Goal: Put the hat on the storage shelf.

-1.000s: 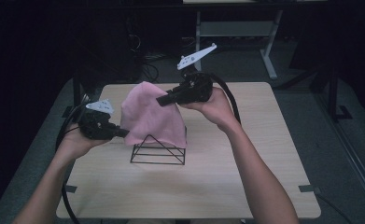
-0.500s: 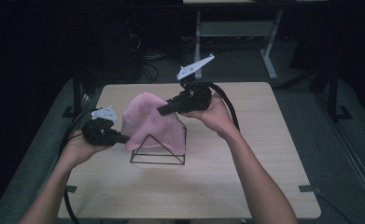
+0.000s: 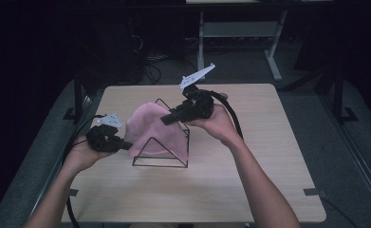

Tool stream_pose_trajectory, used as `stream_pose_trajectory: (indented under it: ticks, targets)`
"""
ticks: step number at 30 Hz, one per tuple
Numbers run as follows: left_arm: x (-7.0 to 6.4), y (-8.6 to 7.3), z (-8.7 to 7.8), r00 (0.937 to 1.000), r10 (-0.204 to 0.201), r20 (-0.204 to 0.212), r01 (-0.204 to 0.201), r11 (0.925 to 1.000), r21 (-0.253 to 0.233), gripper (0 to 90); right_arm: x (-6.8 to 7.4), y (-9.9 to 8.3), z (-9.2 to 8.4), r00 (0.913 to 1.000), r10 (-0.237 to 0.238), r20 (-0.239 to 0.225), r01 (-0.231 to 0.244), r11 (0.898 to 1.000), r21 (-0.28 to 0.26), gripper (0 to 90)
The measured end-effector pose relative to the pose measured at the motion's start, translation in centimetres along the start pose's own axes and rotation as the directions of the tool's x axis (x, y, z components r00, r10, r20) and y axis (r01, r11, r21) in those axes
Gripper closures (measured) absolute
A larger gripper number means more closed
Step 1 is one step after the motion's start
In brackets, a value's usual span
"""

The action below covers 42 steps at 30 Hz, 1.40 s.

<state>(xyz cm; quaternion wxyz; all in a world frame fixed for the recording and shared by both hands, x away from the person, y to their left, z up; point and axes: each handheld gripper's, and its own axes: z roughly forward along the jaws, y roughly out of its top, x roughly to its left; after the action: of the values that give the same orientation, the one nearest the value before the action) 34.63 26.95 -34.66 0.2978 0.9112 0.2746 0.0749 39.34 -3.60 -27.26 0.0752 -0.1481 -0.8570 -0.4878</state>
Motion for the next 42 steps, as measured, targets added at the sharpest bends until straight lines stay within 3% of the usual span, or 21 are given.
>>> stream_pose_trajectory:
  ticks: [11, 30, 42]
  targets:
    - [-0.3, 0.0, 0.9, 0.9992, 0.032, -0.025, -0.030, 0.9979, 0.058, 84.1, -0.2, -1.4, 0.5, 1.0000, 0.002, 0.003, -0.002, 1.000, 0.024, 74.0]
    - [0.0, -1.9, 2.6, 0.9998, -0.022, 0.004, 0.021, 0.9973, 0.070, 84.3, -0.3, -3.1, 2.0, 0.9998, 0.018, -0.008, -0.018, 0.999, 0.051, 72.5]
    - [0.4, -2.5, 3.7, 0.9997, -0.022, 0.011, 0.020, 0.9935, 0.112, 84.5, -0.1, -4.1, 2.5, 0.9995, 0.025, 0.018, -0.026, 0.997, 0.076, 65.8]
